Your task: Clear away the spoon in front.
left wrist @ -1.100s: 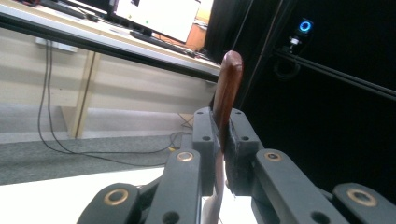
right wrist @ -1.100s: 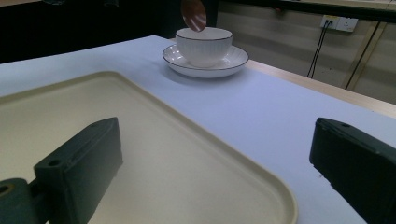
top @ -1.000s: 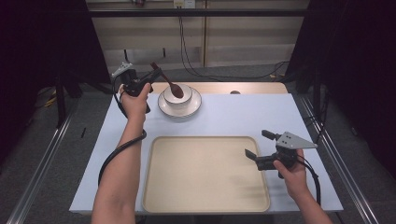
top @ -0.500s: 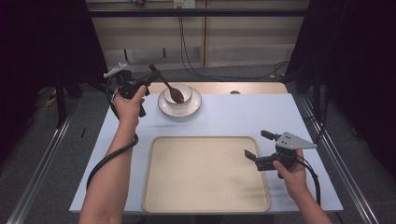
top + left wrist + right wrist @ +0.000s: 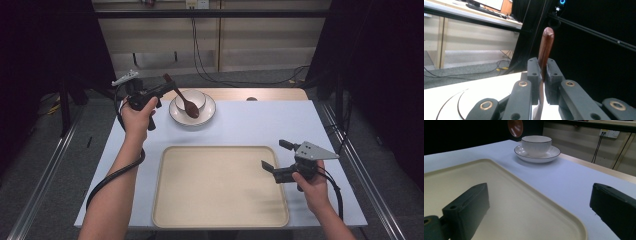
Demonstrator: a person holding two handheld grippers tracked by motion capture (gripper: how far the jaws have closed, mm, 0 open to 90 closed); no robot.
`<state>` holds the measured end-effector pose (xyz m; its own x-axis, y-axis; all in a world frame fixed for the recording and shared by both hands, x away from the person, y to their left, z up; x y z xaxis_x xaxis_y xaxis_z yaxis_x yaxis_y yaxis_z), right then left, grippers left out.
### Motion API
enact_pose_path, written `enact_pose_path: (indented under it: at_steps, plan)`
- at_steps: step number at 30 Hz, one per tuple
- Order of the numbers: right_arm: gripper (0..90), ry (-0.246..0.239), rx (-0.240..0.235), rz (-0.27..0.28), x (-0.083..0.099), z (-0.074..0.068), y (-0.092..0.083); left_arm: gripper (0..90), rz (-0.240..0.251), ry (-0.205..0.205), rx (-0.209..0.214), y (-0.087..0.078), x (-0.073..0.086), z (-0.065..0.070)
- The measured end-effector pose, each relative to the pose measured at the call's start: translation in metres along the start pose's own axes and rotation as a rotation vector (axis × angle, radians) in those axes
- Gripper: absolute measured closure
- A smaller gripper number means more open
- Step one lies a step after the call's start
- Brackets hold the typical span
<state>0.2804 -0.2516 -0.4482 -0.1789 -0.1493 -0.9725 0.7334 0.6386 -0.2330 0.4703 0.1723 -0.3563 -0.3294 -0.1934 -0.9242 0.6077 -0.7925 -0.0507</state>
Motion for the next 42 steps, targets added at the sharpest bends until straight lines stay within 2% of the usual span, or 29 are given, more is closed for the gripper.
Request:
enact_pose_path:
  at_steps: [6,7,15,18,21,24,26,27,42]
  plan:
    - [2.2,-0.004,-0.009,0.003,0.000,0.000,0.001,84.1,-0.024,-0.003,0.017,-0.003,0.006,0.004]
    - [2.2,-0.005,-0.009,0.003,0.000,0.000,0.001,84.1,-0.038,0.011,0.024,-0.004,0.007,0.004]
    - [2.2,-0.004,-0.005,-0.003,0.001,-0.001,0.001,84.1,-0.048,-0.013,0.056,-0.006,0.013,0.012]
    - [2.2,-0.002,-0.006,-0.001,0.000,0.000,0.001,84.1,-0.061,-0.004,0.061,-0.007,0.015,0.015]
    - [2.2,-0.007,-0.011,0.000,0.000,-0.001,0.002,84.1,-0.065,-0.012,0.076,-0.008,0.017,0.018]
    - [2.2,-0.011,-0.010,-0.005,0.001,-0.001,0.001,84.1,-0.085,0.003,0.087,-0.010,0.020,0.019]
    - [2.2,-0.011,-0.007,-0.005,0.001,-0.001,0.001,84.1,-0.076,-0.016,0.091,-0.011,0.022,0.020]
    - [2.2,-0.007,-0.005,-0.002,0.001,-0.002,0.002,84.1,-0.087,-0.002,0.093,-0.012,0.023,0.020]
    - [2.2,-0.014,-0.016,-0.007,0.001,-0.003,0.002,84.1,-0.108,-0.002,0.132,-0.021,0.033,0.032]
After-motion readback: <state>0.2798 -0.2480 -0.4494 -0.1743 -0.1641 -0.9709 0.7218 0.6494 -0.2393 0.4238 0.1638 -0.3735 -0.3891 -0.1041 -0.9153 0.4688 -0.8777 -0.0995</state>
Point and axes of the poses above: each handheld gripper's, and its own axes: y roughly forward along the jaws, x roughly out of its underside, z roughly to its right, the point moved 2 cm from there along y, roughly forward along the jaws, and after that the axes turned 3 degrees about z, right-handed, at the moved point
